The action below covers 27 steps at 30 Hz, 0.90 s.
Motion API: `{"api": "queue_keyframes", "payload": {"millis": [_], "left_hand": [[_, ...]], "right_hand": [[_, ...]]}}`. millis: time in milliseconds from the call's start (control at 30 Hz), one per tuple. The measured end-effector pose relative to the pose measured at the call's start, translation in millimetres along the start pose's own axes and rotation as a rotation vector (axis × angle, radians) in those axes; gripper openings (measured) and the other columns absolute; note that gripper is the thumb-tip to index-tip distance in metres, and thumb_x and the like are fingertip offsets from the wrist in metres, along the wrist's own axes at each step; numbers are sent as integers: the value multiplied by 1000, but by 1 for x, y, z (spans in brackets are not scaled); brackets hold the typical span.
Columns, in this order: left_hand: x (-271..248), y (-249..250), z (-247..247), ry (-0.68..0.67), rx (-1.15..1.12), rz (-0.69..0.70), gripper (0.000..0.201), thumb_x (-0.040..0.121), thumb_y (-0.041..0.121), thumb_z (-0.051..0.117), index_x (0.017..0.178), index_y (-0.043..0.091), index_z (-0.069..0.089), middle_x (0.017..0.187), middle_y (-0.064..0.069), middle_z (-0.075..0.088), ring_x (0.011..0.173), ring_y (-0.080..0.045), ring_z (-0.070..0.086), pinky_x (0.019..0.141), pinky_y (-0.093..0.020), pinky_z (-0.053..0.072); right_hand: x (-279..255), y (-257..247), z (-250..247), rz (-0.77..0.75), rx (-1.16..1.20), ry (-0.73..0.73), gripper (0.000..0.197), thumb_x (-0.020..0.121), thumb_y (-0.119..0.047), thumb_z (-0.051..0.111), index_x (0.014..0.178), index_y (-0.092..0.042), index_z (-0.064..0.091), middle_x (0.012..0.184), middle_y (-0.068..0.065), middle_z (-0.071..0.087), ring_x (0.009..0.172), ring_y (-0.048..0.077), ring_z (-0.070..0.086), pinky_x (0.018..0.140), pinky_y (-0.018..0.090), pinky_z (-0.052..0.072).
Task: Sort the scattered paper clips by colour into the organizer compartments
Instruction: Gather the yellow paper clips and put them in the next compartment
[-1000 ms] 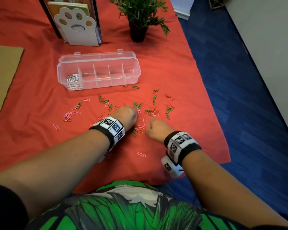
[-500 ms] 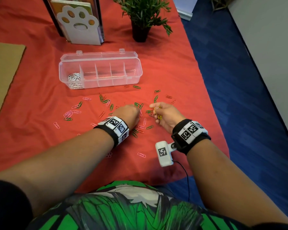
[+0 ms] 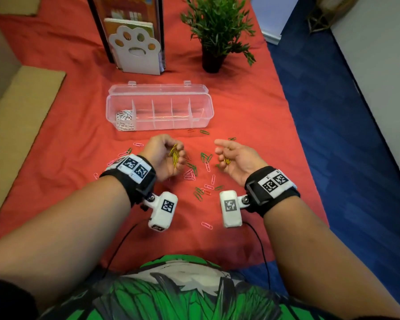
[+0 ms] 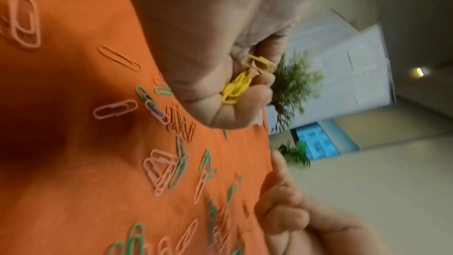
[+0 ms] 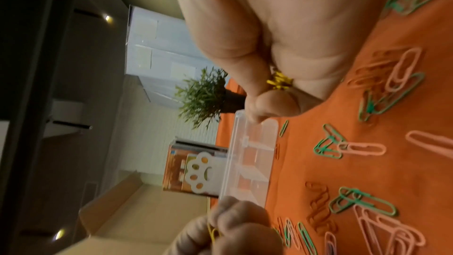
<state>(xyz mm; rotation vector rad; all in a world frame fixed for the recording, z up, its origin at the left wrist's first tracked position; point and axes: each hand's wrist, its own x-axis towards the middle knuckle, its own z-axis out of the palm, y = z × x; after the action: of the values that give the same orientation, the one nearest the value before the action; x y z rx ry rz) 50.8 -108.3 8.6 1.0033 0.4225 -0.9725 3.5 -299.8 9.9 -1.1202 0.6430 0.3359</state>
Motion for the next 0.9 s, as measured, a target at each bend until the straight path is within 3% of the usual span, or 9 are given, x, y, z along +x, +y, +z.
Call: {"api": "queue_keyframes", "payload": {"millis": [67, 167, 267, 400, 500, 633, 733, 800, 900], "left_hand": [[-8, 11, -10, -5, -76, 20, 7, 63, 18, 42, 64, 13, 47, 52, -2, 50, 41, -12, 45, 40, -12, 36], [-12, 30, -22, 117, -118, 56, 15, 81, 7, 38, 74, 8, 51, 53, -6, 57, 41, -13, 53, 38, -13, 42], [-15, 57, -33, 195, -127, 125, 21, 89, 9, 35, 76, 5, 52, 61, -8, 58, 48, -16, 59, 44, -17, 50], [-9, 98, -39, 264, -149, 221, 21, 88, 13, 33, 74, 8, 47, 70, -7, 50, 64, -18, 52, 50, -19, 51], [1, 115, -37, 322, -147, 276, 12, 83, 13, 39, 72, 10, 42, 64, -4, 40, 57, -16, 45, 55, -24, 51], [12, 120, -35, 477, 2, 359, 4, 72, 9, 48, 73, 13, 47, 63, -2, 35, 53, -17, 39, 56, -27, 48], [18, 121, -41, 551, 123, 374, 38, 61, 12, 57, 98, 8, 59, 80, -4, 46, 77, -20, 47, 72, -31, 47], [20, 120, -46, 556, 178, 379, 59, 56, 19, 59, 113, 6, 56, 90, -3, 49, 85, -20, 47, 74, -28, 42], [12, 119, -52, 526, 283, 419, 14, 61, 25, 54, 75, 21, 56, 74, 5, 51, 90, -19, 45, 76, -30, 39]], "right_hand": [[4, 0, 14, -11, -22, -3, 31, 92, 12, 31, 97, -6, 57, 79, 9, 57, 52, 9, 56, 45, 15, 46], [11, 0, 35, -4, -16, -15, 26, 95, 8, 33, 90, -4, 56, 83, 15, 60, 51, 11, 66, 50, 19, 54], [14, -4, 50, 20, -31, -43, 29, 97, 0, 30, 90, -5, 58, 85, 11, 60, 61, 13, 62, 51, 18, 54], [16, -10, 59, 19, -134, -92, 34, 93, 11, 29, 98, -3, 59, 89, 8, 59, 74, 14, 55, 63, 21, 52], [17, -14, 68, -14, -168, -67, 36, 92, 15, 28, 117, 3, 52, 86, 10, 56, 73, 17, 56, 58, 19, 54], [18, -17, 73, -75, -265, -25, 31, 91, 16, 31, 110, -2, 50, 86, 12, 56, 72, 18, 59, 58, 19, 54], [21, -18, 75, -106, -312, -1, 29, 92, 14, 31, 109, -3, 47, 88, 16, 57, 70, 21, 61, 55, 20, 55], [25, -18, 81, -122, -344, 22, 24, 94, 10, 32, 106, -2, 48, 86, 16, 57, 68, 21, 61, 52, 19, 55], [35, -19, 95, -168, -404, 22, 19, 96, 4, 33, 96, -2, 51, 78, 11, 56, 66, 19, 60, 51, 16, 54]]}}
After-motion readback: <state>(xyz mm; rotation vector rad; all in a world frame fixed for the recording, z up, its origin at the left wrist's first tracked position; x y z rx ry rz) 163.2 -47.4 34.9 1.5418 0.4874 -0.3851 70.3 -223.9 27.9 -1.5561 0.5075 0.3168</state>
